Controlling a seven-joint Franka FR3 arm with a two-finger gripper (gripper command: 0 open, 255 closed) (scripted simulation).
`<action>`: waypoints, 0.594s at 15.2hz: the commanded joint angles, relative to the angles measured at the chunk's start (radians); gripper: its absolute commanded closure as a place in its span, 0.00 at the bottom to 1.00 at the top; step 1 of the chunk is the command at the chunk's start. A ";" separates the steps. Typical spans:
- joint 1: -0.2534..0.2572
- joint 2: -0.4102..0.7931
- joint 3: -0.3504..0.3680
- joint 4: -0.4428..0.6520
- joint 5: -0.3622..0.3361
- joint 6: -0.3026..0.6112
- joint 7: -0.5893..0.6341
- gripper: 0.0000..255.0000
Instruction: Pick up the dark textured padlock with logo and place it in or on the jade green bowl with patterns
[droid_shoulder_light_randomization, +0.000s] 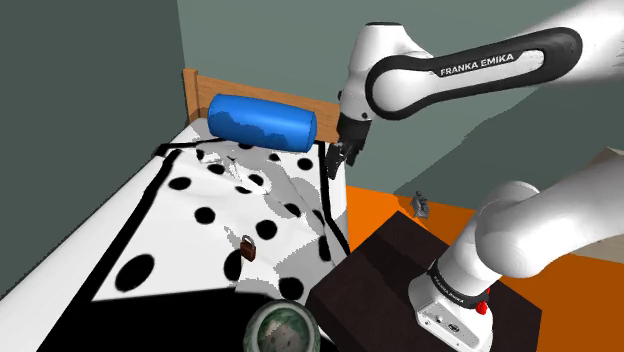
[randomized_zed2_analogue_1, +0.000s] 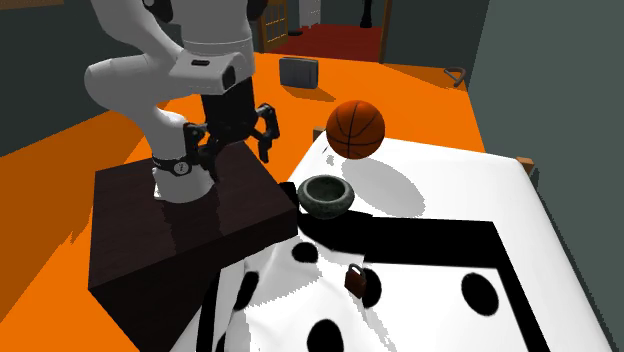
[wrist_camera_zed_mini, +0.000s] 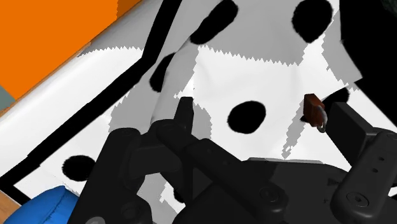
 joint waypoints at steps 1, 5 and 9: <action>0.012 0.062 0.028 -0.007 0.008 0.074 0.029 0.00; 0.027 0.202 0.079 0.004 0.007 0.206 0.088 0.00; 0.036 0.358 0.127 0.040 -0.024 0.328 0.162 0.00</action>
